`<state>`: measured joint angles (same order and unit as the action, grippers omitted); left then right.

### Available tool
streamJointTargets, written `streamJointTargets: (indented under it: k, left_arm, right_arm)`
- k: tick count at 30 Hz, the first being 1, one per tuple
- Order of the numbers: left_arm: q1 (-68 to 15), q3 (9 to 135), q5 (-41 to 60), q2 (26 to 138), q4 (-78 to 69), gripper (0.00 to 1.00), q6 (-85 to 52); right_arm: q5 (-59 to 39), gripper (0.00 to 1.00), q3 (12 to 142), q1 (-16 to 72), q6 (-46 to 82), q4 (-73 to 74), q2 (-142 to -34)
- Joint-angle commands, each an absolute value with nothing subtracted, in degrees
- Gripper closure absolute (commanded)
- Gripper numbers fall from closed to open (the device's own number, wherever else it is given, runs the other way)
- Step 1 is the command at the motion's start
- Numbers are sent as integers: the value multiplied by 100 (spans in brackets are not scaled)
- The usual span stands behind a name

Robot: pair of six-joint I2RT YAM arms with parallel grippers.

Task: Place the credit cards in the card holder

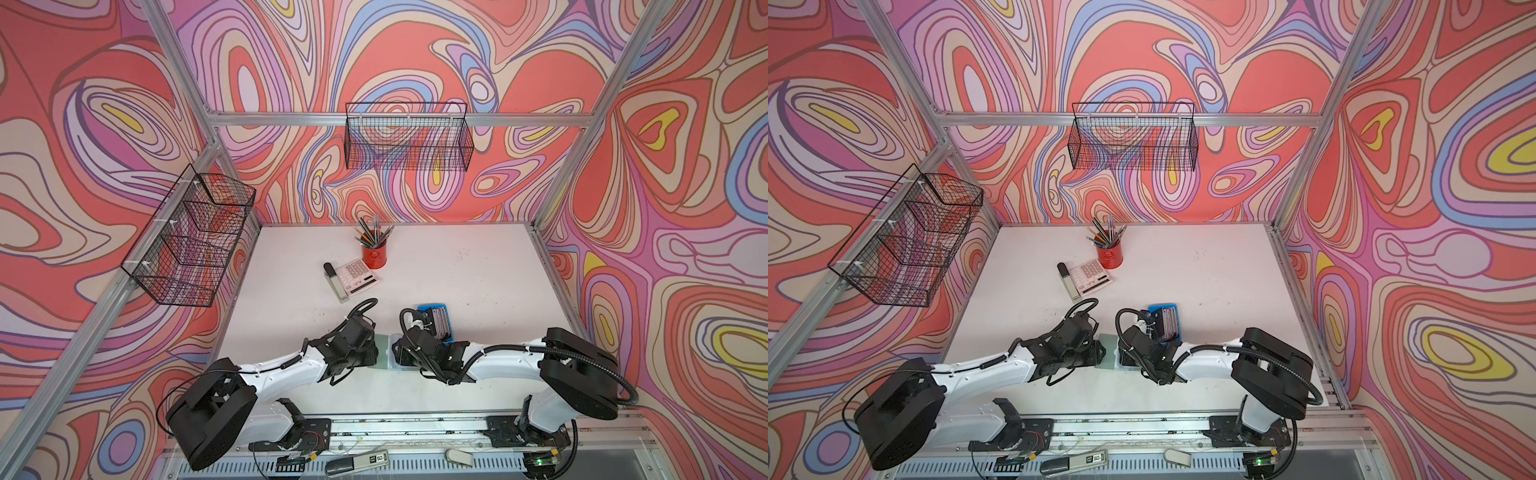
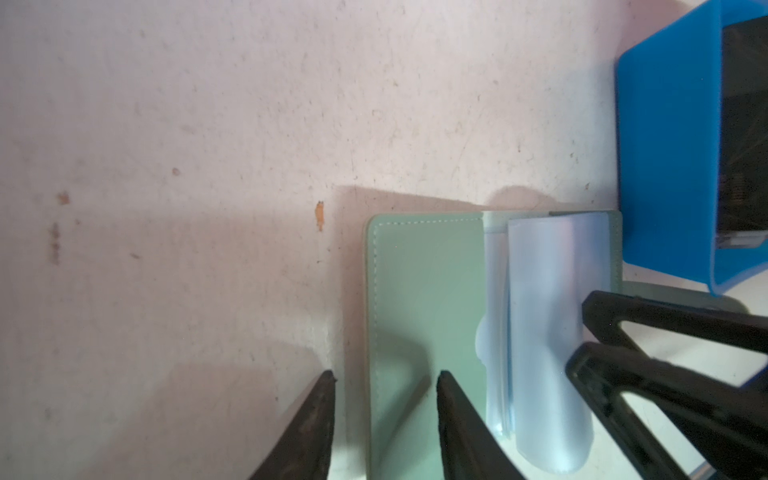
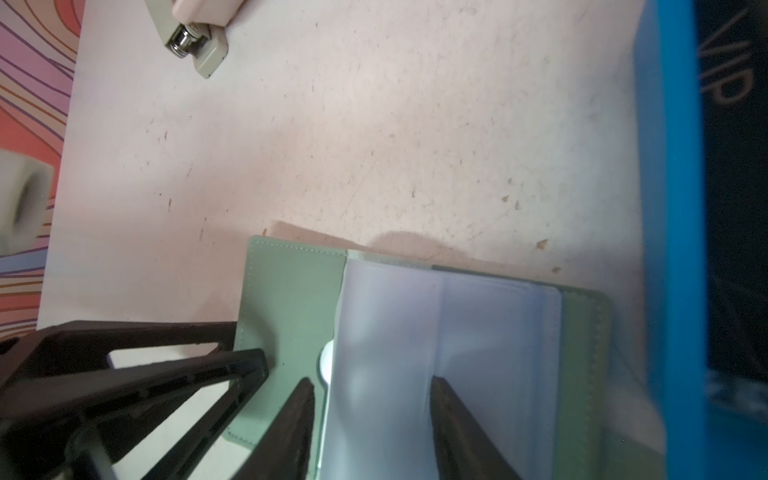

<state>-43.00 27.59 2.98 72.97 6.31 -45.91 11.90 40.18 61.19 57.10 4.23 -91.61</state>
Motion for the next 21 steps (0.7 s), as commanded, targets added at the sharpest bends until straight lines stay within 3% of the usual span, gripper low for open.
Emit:
streamJointTargets:
  k: [1, 21]
  left_arm:
    - [-4254, 2689, 292, 7295, 593, 57, -4651]
    - [-4201, 2637, 249, 7069, 666, 57, -4675]
  right_arm:
    - [1091, 49, 4076, 6107, 5668, 623, -9061]
    - [703, 49, 4041, 6105, 5572, 1213, -9054]
